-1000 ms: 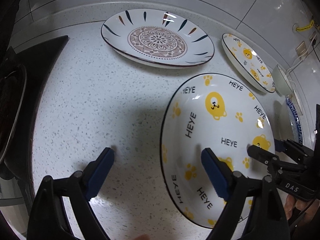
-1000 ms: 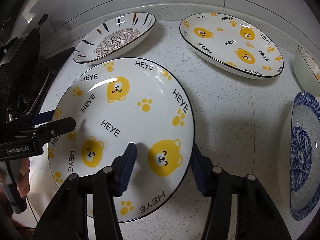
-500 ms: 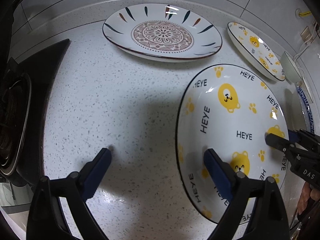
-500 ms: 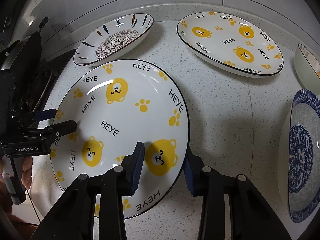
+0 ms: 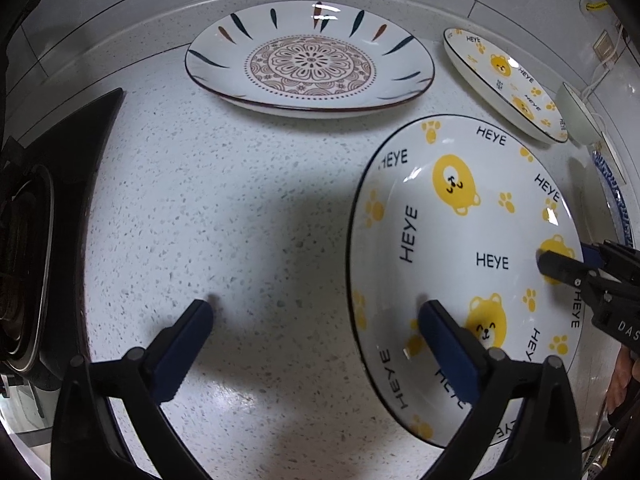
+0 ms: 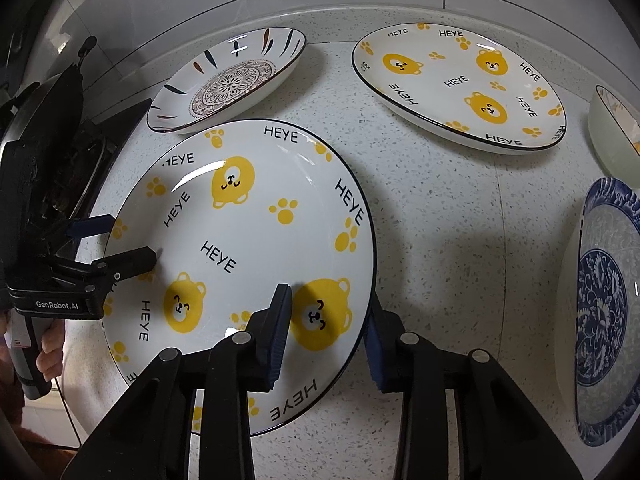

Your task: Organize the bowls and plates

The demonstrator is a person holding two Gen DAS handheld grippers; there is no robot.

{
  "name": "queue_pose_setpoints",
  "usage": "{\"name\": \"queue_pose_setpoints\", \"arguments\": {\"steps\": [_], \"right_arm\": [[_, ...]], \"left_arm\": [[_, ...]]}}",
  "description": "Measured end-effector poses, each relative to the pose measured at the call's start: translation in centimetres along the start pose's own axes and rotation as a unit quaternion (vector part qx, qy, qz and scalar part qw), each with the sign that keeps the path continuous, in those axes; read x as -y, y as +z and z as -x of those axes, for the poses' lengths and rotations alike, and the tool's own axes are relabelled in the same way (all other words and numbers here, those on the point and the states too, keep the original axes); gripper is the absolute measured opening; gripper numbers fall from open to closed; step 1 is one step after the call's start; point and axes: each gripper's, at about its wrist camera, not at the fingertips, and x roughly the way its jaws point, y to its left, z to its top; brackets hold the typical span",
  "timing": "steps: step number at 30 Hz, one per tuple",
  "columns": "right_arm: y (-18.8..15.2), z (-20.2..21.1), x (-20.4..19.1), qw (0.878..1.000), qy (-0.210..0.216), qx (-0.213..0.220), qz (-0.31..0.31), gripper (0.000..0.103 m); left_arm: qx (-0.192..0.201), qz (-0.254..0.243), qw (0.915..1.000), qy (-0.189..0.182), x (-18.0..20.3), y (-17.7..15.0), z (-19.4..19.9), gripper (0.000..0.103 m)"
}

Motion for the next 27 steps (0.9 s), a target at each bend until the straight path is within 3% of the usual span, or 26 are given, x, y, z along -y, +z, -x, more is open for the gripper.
{"name": "queue_pose_setpoints", "arguments": {"steps": [4,6,8,12,14,18,23,25,26,27], "right_arm": [[-0.1,0.3,0.9,1.0,0.016,-0.002,-0.015,0.024],[-0.1,0.3,1.2,1.0,0.022,-0.004,-0.018,0.023],[-0.1,0.4,1.5,0.999,0.028,-0.006,-0.016,0.022],[-0.2,0.8,2.5,0.999,0.047,-0.012,-0.016,0.019],[-0.2,0.9,3.0,0.998,0.06,-0.017,-0.018,0.018],[-0.2,0.9,4.1,0.995,0.092,-0.029,-0.029,0.016],[-0.3,0.6,4.5,0.992,0.114,-0.042,-0.034,0.015],[-0.2,0.5,4.6,0.991,0.12,-0.048,-0.035,0.014],[-0.2,0.5,4.4,0.991,0.118,-0.049,-0.032,0.014],[-0.1,0.5,4.2,0.992,0.114,-0.05,-0.03,0.014]], "left_arm": [[-0.01,-0.003,0.9999,-0.003,0.2,0.3,0.0,0.1],[0.001,-0.018,0.9997,-0.017,0.7,0.5,0.5,0.073],[0.002,-0.028,0.999,-0.036,1.1,0.8,0.8,0.056],[-0.007,-0.026,0.9971,-0.071,1.2,1.3,0.8,0.039],[-0.018,-0.021,0.995,-0.096,1.3,1.5,0.7,0.034],[-0.037,0.014,0.9913,-0.126,0.6,1.8,0.5,0.034],[-0.066,0.059,0.979,-0.184,-1.2,2.1,0.1,0.034],[-0.077,0.061,0.9793,-0.177,-1.3,2.4,-0.1,0.024],[-0.08,0.062,0.9806,-0.168,-1.5,2.4,-0.2,0.014],[-0.082,0.066,0.9799,-0.17,-1.7,2.4,-0.3,0.014]]}}
